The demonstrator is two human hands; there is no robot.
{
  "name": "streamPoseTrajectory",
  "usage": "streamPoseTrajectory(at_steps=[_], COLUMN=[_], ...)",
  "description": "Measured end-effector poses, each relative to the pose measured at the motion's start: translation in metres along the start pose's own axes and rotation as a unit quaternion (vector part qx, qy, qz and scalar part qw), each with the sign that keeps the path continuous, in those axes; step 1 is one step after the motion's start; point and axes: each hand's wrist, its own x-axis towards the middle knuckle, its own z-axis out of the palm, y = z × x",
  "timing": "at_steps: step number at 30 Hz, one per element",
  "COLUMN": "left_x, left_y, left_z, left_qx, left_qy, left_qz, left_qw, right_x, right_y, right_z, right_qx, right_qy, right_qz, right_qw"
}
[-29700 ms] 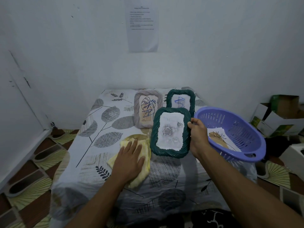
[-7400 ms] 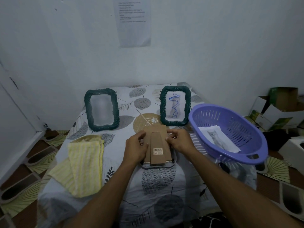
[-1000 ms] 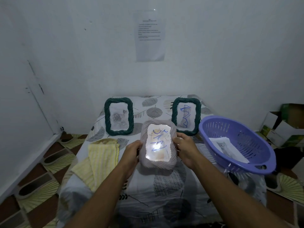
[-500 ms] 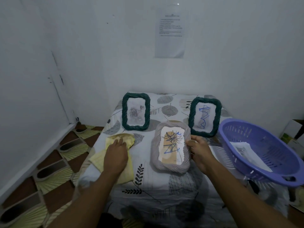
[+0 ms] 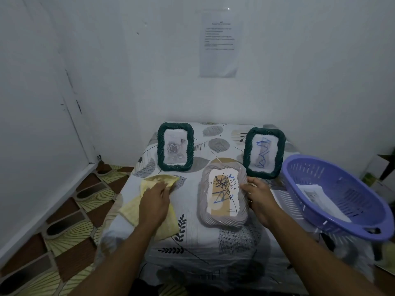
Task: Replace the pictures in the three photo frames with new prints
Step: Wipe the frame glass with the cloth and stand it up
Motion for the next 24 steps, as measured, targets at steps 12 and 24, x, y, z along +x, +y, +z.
streamPoseTrajectory(at_steps=[12, 24], left_x=[-0.027, -0.05], left_y=[0.106, 0.098], left_z=[0.038, 0.042], left_qx=[-0.09, 0.16], left_qy=[-0.145, -0.203], left_qz=[0.225, 0.408], left_qw=[0.959, 0.875], right_x=[-0.009, -0.007], right_y=[-0.005, -0.021], right_z=[-0.003, -0.014], right_qx=[0.039, 0.072], right_qy=[-0.007, 0.024], right_qz=[0.013, -0.006], right_qw=[0.999, 0.997])
